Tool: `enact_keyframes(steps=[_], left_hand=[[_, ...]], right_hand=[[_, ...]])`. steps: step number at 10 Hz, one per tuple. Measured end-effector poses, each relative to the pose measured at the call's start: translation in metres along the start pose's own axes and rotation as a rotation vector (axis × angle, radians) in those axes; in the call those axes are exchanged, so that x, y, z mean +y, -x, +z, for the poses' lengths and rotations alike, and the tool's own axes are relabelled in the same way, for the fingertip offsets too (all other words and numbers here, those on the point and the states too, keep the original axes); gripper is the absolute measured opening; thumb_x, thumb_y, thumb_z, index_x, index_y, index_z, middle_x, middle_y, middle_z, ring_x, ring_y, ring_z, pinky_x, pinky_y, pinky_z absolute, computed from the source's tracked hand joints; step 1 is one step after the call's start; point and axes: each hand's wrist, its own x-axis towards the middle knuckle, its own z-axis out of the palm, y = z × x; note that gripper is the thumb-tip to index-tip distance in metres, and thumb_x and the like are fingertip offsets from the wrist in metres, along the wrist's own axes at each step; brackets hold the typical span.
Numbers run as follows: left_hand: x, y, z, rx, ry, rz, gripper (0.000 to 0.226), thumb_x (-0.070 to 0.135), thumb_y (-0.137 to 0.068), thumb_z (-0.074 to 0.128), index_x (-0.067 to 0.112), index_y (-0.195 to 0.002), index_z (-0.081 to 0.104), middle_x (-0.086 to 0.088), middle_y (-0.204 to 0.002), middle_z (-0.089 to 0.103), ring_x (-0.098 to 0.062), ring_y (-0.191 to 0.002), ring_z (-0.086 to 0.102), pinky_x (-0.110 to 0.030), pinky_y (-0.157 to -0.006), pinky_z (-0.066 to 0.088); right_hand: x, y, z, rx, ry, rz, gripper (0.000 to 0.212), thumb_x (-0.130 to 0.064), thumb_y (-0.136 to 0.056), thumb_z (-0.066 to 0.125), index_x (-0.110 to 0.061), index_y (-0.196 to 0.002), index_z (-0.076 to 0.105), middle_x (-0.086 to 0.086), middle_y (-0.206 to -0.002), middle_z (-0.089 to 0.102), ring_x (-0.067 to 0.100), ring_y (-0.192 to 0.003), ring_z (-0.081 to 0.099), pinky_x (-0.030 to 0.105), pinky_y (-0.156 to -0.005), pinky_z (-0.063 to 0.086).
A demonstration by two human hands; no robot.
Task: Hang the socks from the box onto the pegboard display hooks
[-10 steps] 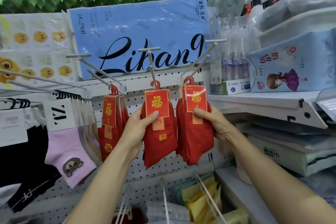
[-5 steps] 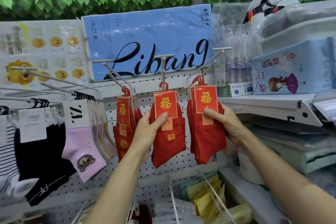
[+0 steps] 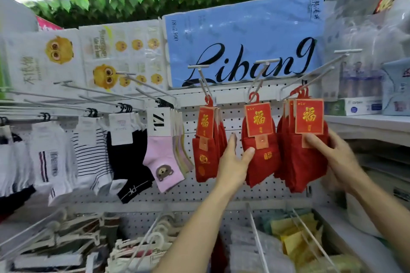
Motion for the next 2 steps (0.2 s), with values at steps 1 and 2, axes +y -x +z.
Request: enact_keyframes(steps=[1, 2], left_hand=[[-0.002, 0.014, -0.003, -0.038, -0.014, -0.045, 0.078, 0.052, -0.091, 0.059, 0.032, -0.156, 0.02, 0.013, -0.159, 0.028, -0.009, -0.145, 0.029, -0.039, -0.119, 0.03], [-0.007, 0.034, -0.009, -0.124, 0.046, -0.018, 0.072, 0.05, -0.092, 0.06, 0.03, -0.153, 0.028, 0.014, -0.154, 0.036, -0.005, -0.141, 0.036, -0.039, -0.118, 0.033]], right_hand=[[-0.009, 0.014, 0.01, 0.082, 0.089, -0.061, 0.066, -0.037, -0.079, 0.069, -0.023, -0.14, 0.047, -0.01, -0.115, 0.059, 0.004, -0.099, 0.058, 0.036, -0.093, 0.045], [-0.007, 0.03, 0.01, 0.255, 0.308, -0.13, 0.064, -0.035, -0.087, 0.069, -0.023, -0.143, 0.041, -0.005, -0.131, 0.053, 0.015, -0.115, 0.053, 0.04, -0.098, 0.043]])
